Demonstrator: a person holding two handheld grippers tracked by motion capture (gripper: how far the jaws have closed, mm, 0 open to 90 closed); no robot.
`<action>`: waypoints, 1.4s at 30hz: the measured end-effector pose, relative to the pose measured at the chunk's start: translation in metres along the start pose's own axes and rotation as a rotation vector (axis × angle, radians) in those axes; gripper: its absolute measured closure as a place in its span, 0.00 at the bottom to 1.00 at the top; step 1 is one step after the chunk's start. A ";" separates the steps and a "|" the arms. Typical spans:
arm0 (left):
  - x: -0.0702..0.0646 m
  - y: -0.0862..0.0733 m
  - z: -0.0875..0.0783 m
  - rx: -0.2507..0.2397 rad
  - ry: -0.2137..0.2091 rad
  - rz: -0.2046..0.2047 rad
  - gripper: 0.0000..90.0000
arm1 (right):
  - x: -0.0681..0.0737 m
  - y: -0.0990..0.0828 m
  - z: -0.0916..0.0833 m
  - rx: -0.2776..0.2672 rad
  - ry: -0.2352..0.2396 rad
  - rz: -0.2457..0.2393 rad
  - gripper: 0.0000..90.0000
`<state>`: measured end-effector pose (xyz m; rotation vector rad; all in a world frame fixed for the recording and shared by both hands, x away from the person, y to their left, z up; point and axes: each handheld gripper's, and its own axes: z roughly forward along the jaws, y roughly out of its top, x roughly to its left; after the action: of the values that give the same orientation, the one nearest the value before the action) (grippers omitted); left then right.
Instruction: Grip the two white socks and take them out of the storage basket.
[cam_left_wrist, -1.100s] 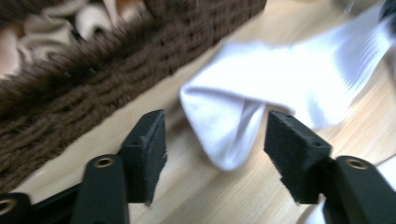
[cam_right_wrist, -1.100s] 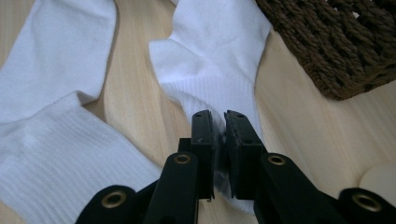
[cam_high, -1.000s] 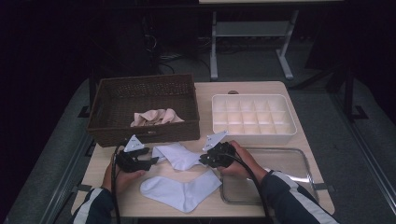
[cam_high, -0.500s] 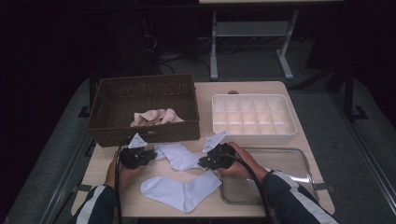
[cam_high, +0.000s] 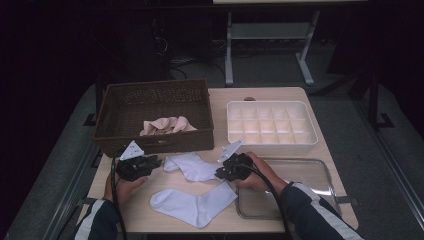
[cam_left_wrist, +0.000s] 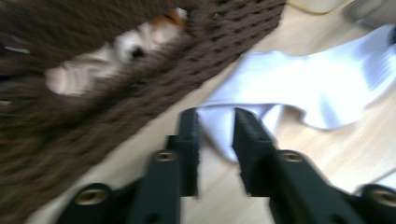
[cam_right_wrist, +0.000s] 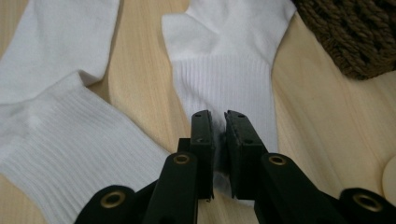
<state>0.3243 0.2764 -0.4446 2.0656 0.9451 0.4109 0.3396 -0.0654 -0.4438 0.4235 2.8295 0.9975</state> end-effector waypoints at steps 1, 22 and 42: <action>-0.001 0.001 0.008 0.023 -0.033 -0.025 0.58 | 0.000 0.000 0.002 0.017 -0.017 -0.012 0.91; -0.012 -0.001 0.034 0.114 0.045 -0.015 0.70 | 0.015 0.026 0.013 -0.116 -0.013 0.066 0.66; -0.003 -0.001 0.007 0.052 0.178 0.057 0.94 | 0.021 0.034 0.031 -0.111 -0.022 -0.029 0.98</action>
<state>0.3263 0.2709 -0.4495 2.1337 1.0122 0.6142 0.3330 -0.0150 -0.4467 0.3786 2.7360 1.1304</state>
